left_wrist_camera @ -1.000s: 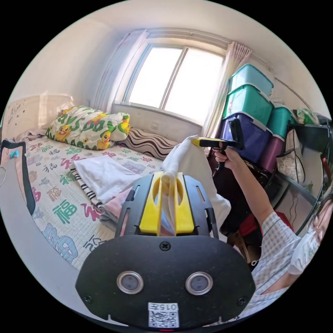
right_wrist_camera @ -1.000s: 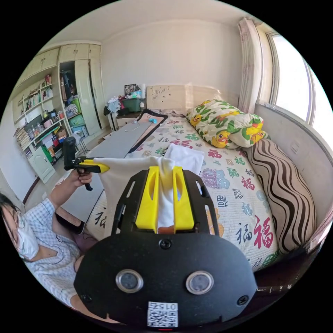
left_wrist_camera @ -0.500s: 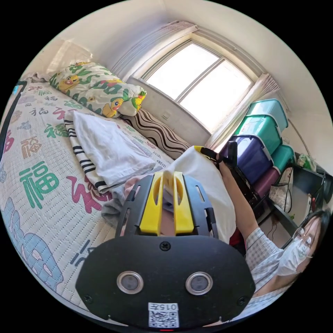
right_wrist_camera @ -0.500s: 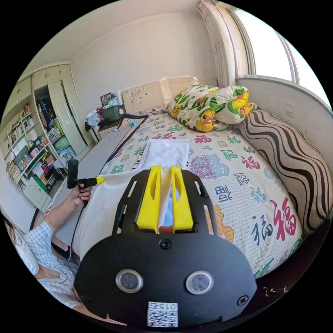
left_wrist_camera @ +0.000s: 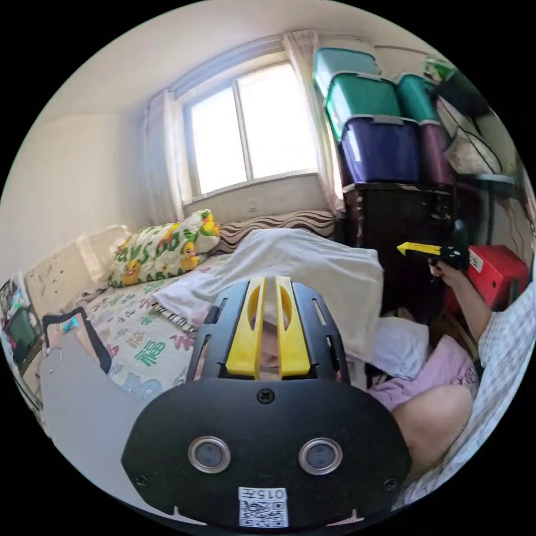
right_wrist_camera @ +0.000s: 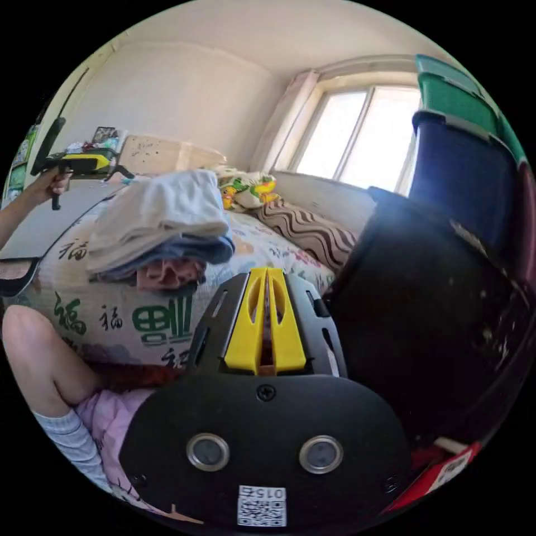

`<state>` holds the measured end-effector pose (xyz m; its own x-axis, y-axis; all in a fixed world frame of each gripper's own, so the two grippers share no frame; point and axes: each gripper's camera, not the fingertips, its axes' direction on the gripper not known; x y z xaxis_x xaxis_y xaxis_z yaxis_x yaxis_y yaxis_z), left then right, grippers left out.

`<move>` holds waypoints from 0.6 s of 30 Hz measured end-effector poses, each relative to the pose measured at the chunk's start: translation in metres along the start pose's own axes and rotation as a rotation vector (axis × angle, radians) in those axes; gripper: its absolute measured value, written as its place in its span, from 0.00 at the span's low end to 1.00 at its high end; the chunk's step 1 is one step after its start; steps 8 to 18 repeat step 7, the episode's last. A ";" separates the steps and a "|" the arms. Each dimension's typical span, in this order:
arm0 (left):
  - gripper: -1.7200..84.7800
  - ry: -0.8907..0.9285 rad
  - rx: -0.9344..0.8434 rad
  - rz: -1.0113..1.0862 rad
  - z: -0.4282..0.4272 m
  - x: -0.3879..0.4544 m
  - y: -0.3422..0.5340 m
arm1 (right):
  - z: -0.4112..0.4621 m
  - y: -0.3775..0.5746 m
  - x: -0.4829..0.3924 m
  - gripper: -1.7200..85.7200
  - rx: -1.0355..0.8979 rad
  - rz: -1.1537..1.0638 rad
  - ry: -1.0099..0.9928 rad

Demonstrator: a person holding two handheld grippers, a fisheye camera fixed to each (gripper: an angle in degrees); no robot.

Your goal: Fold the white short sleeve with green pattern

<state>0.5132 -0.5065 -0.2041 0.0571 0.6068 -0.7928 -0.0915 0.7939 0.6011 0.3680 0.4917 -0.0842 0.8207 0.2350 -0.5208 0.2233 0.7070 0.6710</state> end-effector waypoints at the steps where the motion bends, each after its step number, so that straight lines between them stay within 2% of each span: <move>1: 0.04 0.115 -0.045 0.076 0.018 0.037 -0.023 | 0.008 0.014 0.004 0.01 -0.049 0.031 -0.007; 3: 0.04 0.233 -0.127 0.166 0.051 0.090 -0.058 | 0.040 0.064 0.019 0.01 -0.207 0.194 -0.011; 5: 0.05 0.315 -0.220 0.246 0.089 0.141 -0.091 | 0.061 0.091 0.025 0.02 -0.299 0.257 -0.053; 7: 0.06 0.447 -0.390 0.321 0.145 0.201 -0.129 | 0.081 0.108 0.028 0.03 -0.392 0.266 -0.094; 18: 0.06 0.447 -0.390 0.321 0.145 0.201 -0.129 | 0.081 0.108 0.028 0.03 -0.392 0.266 -0.094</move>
